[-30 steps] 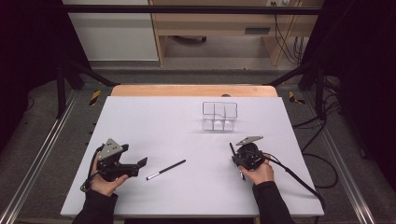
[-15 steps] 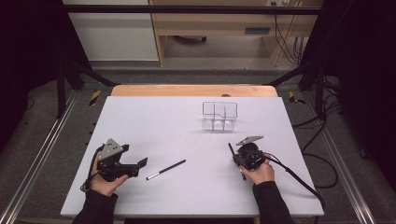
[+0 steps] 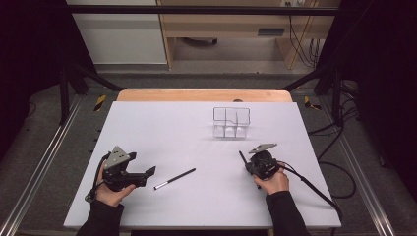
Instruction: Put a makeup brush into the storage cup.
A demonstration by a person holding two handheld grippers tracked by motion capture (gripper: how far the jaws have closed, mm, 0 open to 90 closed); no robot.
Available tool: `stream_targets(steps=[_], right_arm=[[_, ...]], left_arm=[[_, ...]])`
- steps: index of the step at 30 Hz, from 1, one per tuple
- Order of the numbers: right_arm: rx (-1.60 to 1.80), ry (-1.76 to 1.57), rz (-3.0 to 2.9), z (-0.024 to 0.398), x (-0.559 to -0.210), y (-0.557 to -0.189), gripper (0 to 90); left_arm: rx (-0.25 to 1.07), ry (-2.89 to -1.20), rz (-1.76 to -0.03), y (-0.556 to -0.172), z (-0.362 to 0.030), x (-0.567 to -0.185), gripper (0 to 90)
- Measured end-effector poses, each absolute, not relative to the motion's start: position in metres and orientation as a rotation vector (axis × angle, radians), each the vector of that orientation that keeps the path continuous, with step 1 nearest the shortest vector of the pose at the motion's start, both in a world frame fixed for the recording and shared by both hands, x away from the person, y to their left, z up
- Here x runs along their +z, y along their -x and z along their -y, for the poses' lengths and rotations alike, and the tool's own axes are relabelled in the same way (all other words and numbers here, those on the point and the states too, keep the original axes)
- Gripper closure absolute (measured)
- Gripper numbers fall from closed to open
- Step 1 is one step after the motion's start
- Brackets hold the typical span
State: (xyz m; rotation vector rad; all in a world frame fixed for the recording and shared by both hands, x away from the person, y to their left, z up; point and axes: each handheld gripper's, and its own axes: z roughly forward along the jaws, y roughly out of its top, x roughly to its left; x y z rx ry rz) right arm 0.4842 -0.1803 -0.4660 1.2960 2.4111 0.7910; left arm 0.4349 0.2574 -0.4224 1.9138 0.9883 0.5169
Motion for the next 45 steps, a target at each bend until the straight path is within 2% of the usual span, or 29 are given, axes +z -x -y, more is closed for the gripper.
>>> stream_targets(steps=[15,21,30,39,45], right_arm=[[0.798,-1.221,-2.446,0.181,-0.467,-0.484,83.4],[0.771,-1.228,-2.419,0.182,-0.460,-0.482,70.0],[0.662,-1.225,-2.465,0.183,-0.439,-0.483,61.7],[0.531,-1.253,-2.552,0.173,-0.439,-0.493,60.9],[0.472,-1.266,-2.600,0.171,-0.440,-0.498,65.5]], left_arm=[[0.515,-1.919,-0.983,-0.435,-0.257,-0.422,10.1],[0.513,-1.916,-0.986,-0.435,-0.257,-0.422,10.1],[0.509,-1.924,-0.977,-0.435,-0.256,-0.422,10.0],[0.508,-1.933,-0.974,-0.435,-0.255,-0.422,10.0],[0.507,-1.933,-0.974,-0.435,-0.255,-0.422,10.0]])
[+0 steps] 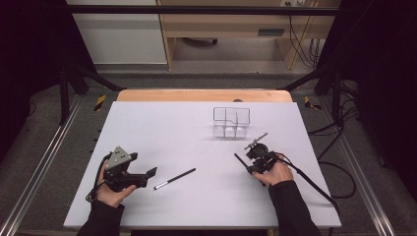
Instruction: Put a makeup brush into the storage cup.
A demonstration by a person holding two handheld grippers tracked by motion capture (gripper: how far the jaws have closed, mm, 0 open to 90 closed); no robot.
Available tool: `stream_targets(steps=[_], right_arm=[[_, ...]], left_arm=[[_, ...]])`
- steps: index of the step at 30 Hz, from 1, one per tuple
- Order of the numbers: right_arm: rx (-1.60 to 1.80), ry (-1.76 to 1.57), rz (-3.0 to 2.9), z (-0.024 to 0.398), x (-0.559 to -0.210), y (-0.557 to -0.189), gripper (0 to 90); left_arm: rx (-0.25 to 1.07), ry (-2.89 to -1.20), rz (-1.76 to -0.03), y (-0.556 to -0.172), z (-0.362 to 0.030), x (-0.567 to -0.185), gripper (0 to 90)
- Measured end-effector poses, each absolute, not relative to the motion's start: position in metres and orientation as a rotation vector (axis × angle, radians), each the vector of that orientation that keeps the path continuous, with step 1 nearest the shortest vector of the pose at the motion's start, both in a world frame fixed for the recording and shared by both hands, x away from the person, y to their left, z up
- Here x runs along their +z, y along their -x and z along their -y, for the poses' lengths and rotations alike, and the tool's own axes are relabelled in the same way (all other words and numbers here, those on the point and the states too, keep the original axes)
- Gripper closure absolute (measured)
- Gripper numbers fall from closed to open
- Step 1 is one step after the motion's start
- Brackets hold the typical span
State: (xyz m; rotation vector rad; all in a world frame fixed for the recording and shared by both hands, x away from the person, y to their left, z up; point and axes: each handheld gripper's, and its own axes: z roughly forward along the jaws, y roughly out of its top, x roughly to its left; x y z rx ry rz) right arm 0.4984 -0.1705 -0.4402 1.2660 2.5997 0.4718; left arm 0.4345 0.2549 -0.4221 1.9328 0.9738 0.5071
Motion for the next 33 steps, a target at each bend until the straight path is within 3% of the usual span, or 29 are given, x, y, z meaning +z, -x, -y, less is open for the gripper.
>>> stream_targets(steps=[17,33], right_arm=[[0.426,-1.309,-2.675,0.1668,-0.4492,-0.5024,82.9],[0.468,-1.294,-2.677,0.1686,-0.4419,-0.4991,84.2]], left_arm=[[0.507,-1.939,-0.973,-0.4348,-0.2543,-0.4227,10.0],[0.507,-1.947,-0.966,-0.4344,-0.2528,-0.4224,10.1]])
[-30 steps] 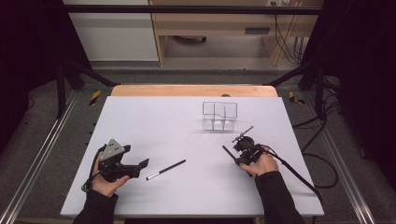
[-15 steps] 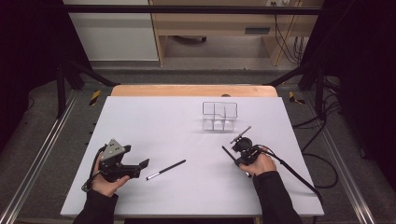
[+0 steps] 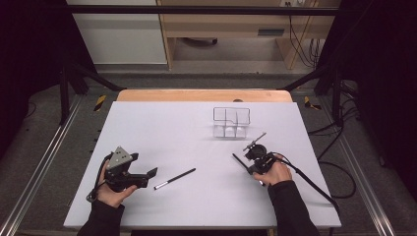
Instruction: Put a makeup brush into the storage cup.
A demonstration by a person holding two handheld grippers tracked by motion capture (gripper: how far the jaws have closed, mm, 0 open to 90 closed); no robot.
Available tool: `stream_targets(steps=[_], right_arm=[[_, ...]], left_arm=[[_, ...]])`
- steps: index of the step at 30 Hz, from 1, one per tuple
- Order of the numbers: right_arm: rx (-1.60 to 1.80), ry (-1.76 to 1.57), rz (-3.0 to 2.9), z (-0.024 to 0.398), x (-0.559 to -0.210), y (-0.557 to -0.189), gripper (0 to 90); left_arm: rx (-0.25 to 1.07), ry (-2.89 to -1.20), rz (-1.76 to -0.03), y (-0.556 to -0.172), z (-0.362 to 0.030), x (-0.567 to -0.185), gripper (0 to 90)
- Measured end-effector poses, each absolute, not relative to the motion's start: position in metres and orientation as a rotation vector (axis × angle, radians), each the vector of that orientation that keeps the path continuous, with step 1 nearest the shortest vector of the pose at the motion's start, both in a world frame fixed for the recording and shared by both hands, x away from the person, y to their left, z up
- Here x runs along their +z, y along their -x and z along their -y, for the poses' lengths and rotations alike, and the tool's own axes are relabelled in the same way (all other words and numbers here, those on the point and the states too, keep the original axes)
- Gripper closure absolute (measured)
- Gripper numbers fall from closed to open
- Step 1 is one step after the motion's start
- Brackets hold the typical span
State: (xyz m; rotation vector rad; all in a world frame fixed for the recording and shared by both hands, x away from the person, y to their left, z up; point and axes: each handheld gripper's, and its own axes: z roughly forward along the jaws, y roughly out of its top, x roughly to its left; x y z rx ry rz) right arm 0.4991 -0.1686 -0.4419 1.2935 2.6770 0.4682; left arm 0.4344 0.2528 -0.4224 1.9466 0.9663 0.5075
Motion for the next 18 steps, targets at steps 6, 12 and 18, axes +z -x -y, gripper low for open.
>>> stream_targets(steps=[6,12,18], right_arm=[[0.553,-1.246,-2.664,0.170,-0.426,-0.493,84.1],[0.654,-1.205,-2.655,0.163,-0.408,-0.488,84.2],[0.718,-1.128,-2.664,0.156,-0.394,-0.484,84.1]], left_arm=[[0.509,-1.949,-0.960,-0.434,-0.251,-0.422,10.0],[0.507,-1.953,-0.958,-0.433,-0.250,-0.422,10.0],[0.508,-1.956,-0.948,-0.433,-0.248,-0.421,10.0]])
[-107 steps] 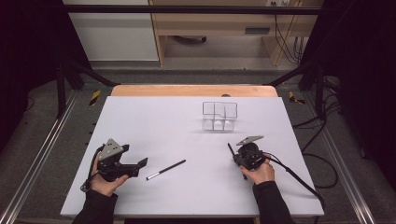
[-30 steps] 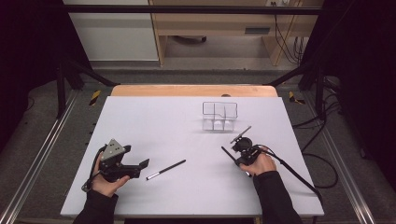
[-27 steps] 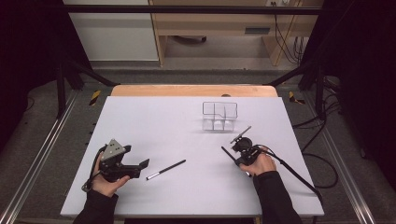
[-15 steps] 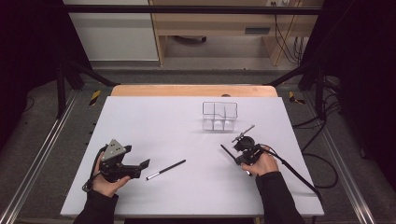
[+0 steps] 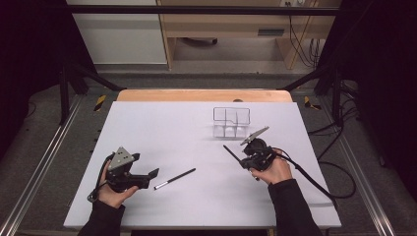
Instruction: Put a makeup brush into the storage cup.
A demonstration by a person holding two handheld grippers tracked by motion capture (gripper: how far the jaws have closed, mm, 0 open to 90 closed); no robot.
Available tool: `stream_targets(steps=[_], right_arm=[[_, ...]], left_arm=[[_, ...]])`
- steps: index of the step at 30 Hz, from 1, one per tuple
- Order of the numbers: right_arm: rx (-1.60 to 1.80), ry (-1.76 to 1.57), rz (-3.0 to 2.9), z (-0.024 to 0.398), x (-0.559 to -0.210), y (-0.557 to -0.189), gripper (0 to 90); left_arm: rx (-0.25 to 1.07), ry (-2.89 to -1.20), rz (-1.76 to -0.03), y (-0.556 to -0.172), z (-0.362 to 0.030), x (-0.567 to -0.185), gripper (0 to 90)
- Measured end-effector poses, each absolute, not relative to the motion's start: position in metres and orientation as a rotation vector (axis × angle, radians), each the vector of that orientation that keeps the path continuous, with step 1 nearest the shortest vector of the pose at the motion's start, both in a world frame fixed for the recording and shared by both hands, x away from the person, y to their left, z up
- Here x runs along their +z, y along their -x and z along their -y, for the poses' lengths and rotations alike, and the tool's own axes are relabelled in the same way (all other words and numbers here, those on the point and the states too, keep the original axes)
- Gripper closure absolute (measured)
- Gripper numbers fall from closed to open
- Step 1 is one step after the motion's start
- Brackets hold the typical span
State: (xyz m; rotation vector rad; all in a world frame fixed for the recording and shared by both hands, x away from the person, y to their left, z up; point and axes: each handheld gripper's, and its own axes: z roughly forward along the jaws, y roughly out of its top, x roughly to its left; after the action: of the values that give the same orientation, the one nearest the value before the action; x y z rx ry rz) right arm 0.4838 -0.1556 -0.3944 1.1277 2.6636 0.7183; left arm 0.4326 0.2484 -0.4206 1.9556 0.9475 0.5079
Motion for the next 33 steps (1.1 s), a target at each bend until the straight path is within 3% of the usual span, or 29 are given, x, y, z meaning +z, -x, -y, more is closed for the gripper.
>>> stream_targets(steps=[33], right_arm=[[0.879,-0.887,-2.787,0.125,-0.365,-0.467,84.2]], left_arm=[[0.531,-2.067,-0.772,-0.428,-0.215,-0.404,9.4]])
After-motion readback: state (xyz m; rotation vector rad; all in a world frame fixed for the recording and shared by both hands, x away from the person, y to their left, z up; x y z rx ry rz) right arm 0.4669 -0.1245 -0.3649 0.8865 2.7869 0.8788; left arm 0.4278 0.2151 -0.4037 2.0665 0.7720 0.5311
